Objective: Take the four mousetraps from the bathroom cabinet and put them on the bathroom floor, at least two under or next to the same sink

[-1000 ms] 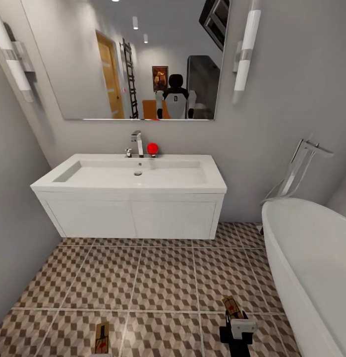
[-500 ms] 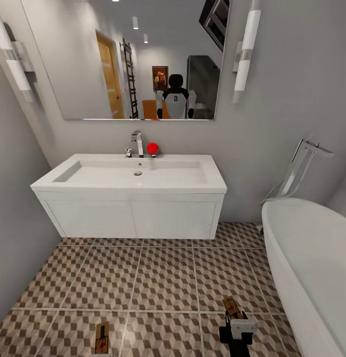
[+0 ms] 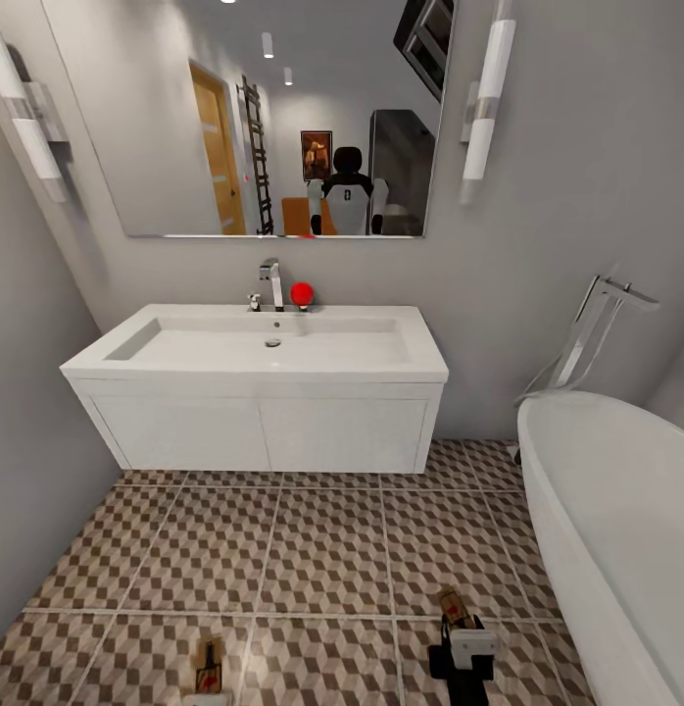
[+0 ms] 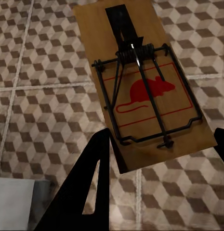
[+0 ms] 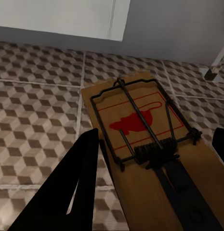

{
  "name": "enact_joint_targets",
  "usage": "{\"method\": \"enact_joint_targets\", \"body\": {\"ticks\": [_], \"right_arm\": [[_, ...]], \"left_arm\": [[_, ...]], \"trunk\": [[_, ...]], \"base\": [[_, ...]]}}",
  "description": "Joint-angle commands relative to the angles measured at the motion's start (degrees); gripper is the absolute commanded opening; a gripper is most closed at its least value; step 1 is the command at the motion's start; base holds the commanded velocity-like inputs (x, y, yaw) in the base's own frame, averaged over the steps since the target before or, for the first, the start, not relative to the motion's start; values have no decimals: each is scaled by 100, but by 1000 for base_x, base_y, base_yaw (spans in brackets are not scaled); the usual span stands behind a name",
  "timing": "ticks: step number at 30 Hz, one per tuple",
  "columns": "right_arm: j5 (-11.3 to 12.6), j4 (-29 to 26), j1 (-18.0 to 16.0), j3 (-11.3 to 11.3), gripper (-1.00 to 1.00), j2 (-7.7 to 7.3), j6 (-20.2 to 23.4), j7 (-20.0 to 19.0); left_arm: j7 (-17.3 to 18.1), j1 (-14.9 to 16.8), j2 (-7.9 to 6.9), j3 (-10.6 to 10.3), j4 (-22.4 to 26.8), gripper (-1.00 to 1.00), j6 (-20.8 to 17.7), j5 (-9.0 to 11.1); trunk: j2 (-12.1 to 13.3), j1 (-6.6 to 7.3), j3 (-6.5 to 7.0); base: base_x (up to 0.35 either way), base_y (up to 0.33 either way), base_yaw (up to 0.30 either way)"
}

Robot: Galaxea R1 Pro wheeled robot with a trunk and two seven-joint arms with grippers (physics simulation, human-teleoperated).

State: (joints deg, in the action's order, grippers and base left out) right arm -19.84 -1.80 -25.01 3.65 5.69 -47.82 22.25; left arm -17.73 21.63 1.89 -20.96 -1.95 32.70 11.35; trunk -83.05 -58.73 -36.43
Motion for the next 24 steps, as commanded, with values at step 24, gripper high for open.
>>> {"method": "enact_joint_targets", "body": {"ticks": [24], "right_arm": [[232,-4119,-20,49,-100,431,4787,-456]], "left_arm": [[-593,1980,-158,337,2891,-100,-6397,20]], "trunk": [[-3,0,-5]], "base": [[0,0,0]]}}
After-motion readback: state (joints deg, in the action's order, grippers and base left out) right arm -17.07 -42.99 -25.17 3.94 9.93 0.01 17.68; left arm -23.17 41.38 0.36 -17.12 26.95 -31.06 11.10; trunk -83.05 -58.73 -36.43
